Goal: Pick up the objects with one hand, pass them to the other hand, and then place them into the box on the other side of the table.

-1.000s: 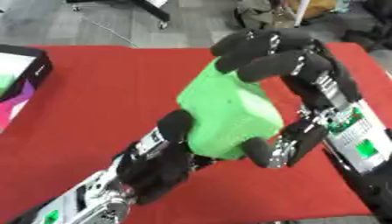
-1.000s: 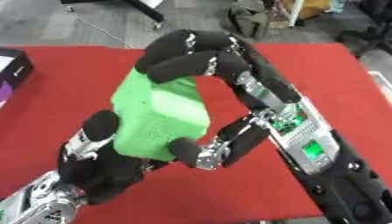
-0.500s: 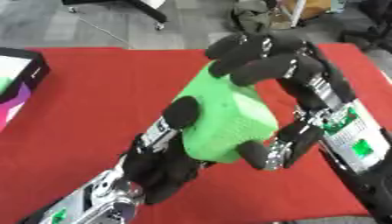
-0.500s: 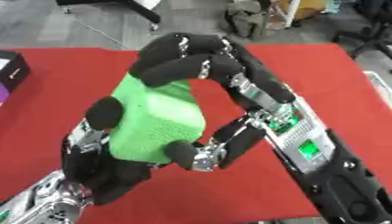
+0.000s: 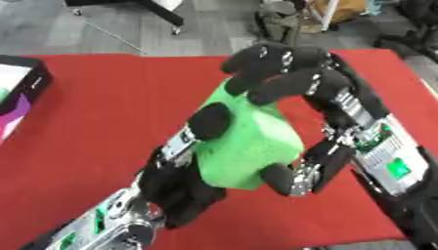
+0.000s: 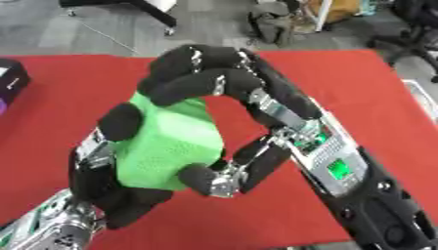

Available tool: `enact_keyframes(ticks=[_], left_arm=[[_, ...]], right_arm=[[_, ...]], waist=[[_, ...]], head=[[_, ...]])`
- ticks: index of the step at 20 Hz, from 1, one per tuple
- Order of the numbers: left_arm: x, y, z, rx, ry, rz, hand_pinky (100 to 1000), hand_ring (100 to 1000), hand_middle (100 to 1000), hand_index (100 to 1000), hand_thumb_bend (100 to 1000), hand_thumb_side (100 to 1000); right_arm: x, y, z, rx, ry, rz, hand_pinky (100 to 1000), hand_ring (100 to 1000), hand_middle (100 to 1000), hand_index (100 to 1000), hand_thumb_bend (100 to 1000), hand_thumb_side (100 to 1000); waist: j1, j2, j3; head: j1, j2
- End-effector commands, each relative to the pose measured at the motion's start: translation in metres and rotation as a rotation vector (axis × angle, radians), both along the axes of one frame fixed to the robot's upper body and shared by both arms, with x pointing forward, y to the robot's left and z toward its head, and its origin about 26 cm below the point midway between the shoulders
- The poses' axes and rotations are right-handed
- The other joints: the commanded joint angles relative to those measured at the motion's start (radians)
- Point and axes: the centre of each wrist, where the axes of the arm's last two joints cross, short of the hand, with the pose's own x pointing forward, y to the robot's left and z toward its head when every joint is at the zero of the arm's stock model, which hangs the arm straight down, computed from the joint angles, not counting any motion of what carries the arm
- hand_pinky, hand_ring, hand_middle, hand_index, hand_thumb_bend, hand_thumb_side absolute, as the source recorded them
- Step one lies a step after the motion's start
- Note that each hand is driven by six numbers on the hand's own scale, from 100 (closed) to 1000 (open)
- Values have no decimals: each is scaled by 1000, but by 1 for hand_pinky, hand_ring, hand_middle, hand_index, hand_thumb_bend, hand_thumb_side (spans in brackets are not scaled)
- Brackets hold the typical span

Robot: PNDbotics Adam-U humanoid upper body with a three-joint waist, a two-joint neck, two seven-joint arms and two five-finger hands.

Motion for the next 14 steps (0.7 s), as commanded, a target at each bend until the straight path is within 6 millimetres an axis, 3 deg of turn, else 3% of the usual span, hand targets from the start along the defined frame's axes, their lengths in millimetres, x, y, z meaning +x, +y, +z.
enact_keyframes(ticks=[1,6,7,8,10,14], left_arm=[[-3,-4,8,-9,-19,-23,891,569,502,523,325,504],[-3,-4,8,3,-21,-16,869,485,366,445,197,476],[-3,-4,7,5,-21,-13,870,484,363,443,197,477],[-3,-4,7,8,-19,-10,871,480,351,439,191,478],[-4,-3,6,17,-15,-3,872,476,343,435,185,483],[-4,-2,2,34,-9,13,874,474,335,430,175,489]], right_arm=[[-3,-1,7,-9,-29,4,775,536,654,844,100,319],[-3,-2,7,-21,-37,3,776,564,672,858,102,314],[-3,-2,7,-23,-42,0,775,573,678,863,155,334],[-2,-3,8,-29,-52,-8,780,608,700,883,270,372],[-1,-5,9,-45,-73,-38,825,791,789,949,491,449],[0,-8,11,-37,-81,-96,932,980,964,1000,654,527]], waist=[[1,-9,1],[0,-10,1],[0,-10,1],[0,-10,1],[1,-10,0],[2,-11,-2]], head=[[-3,-6],[-1,-4],[-1,-4],[0,-4],[1,-5],[0,-11]])
